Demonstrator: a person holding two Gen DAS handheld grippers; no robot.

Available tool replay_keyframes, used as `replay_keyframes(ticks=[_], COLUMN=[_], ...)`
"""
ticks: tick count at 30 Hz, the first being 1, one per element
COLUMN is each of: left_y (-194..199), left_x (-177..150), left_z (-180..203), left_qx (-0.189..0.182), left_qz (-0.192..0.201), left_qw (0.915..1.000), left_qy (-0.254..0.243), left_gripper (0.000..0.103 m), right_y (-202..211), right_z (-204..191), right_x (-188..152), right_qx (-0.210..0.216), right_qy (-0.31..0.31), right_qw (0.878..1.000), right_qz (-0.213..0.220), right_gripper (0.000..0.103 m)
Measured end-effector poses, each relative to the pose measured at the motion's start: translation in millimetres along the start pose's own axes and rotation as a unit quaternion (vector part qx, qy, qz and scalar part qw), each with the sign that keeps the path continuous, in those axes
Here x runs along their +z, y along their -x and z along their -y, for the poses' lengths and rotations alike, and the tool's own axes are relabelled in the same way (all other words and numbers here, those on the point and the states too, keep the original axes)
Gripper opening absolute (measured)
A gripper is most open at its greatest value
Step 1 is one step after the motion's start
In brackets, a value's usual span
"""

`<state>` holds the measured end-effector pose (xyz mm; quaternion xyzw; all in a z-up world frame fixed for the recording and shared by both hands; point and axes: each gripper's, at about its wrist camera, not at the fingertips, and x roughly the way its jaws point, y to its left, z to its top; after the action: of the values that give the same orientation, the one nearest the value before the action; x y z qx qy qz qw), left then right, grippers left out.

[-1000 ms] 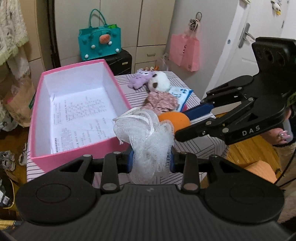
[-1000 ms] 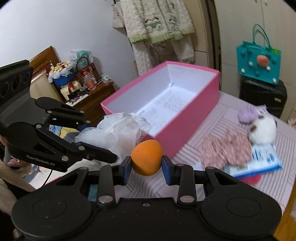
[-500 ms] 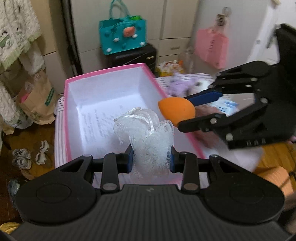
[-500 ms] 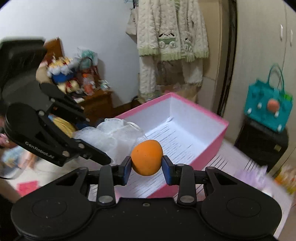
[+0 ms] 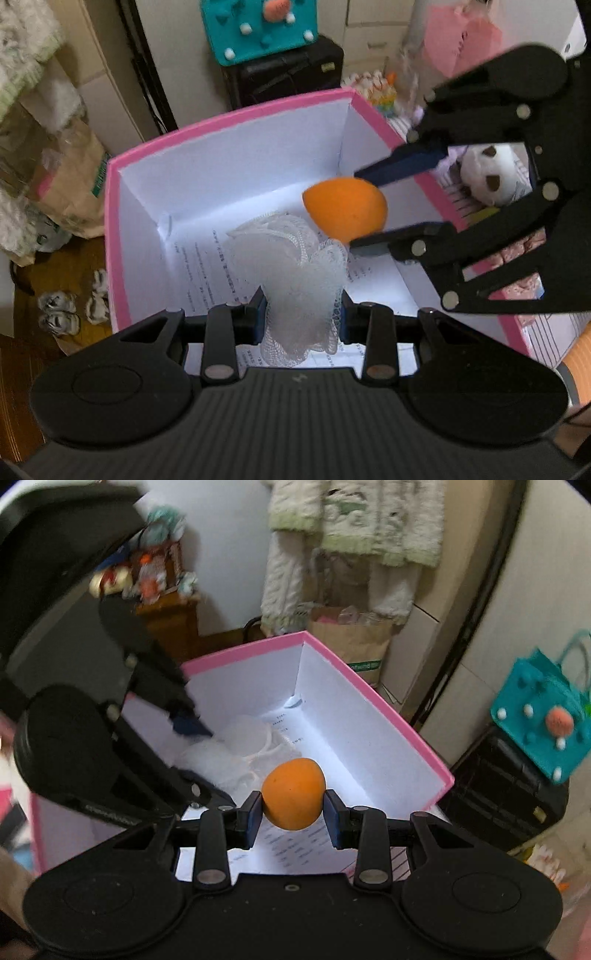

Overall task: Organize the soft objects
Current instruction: 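Open both grippers to drop the puff and ball into the box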

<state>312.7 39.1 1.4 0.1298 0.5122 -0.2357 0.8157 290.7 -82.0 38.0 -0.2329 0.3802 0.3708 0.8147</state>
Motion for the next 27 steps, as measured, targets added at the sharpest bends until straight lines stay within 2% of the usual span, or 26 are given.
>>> replay_keyframes(ticks=[2,7,11,14,19,20,21,22,24,27], left_y=[-9,-21,-16,-20,-33,-34,-34,-33,-27,-10], left_x=[4,9,8,9,14,15,15,16,14,9], left_z=[-4,-3,7,10,9,8,7,5,2,-1], left_qx=[0.003,0.036,0.056,0.065,0.055,0.060,0.062,0.061,0.057,0.048], left_qz=[-0.011,-0.006,0.019,0.018,-0.003,-0.002,0.000,0.004,0.010,0.025], left_qw=[0.9999,0.9991,0.9970,0.9965,0.9974,0.9974,0.9974,0.9975,0.9980,0.9985], left_qy=[0.002,-0.021,-0.050,-0.050,-0.046,-0.041,-0.038,-0.035,-0.024,-0.012], left_gripper=[0.034,0.034,0.035,0.036,0.043,0.043,0.047,0.052,0.058,0.058], right_y=[-7,-23,-34,-37,-45,-46,-48,-46,-43,-27], right_z=[4,14,18,18,18,19,21,23,27,27], right_x=[3,8,14,14,9,9,9,8,8,7], right_qx=[-0.002,0.010,0.002,0.006,-0.004,-0.008,-0.012,-0.014,-0.007,-0.009], right_qy=[0.018,0.053,0.063,0.070,0.083,0.081,0.073,0.061,0.046,0.024], right_qw=[1.000,0.997,0.997,0.996,0.994,0.994,0.995,0.996,0.997,0.999], right_qz=[-0.014,-0.048,-0.054,-0.055,-0.065,-0.067,-0.068,-0.067,-0.054,-0.033], right_gripper=[0.040,0.041,0.041,0.042,0.043,0.044,0.048,0.050,0.050,0.051])
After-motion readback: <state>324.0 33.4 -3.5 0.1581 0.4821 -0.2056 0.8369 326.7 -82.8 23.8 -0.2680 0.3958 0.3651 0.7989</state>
